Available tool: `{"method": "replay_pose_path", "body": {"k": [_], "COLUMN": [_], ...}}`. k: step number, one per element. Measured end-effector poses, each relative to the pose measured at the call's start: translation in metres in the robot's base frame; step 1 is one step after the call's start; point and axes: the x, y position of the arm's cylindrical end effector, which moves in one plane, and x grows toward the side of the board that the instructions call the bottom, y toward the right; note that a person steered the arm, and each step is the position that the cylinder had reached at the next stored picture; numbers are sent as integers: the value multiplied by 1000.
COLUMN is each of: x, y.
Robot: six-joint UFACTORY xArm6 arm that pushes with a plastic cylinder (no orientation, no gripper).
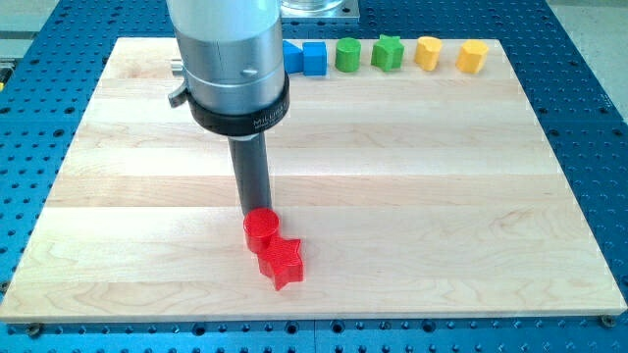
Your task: Slightly move the red circle
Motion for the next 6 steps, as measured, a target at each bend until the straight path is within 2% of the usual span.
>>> {"method": "replay_pose_path", "body": {"k": [1, 2, 4, 6], "x": [-13, -3, 13, 0], "y": [-4, 19, 20, 15]}}
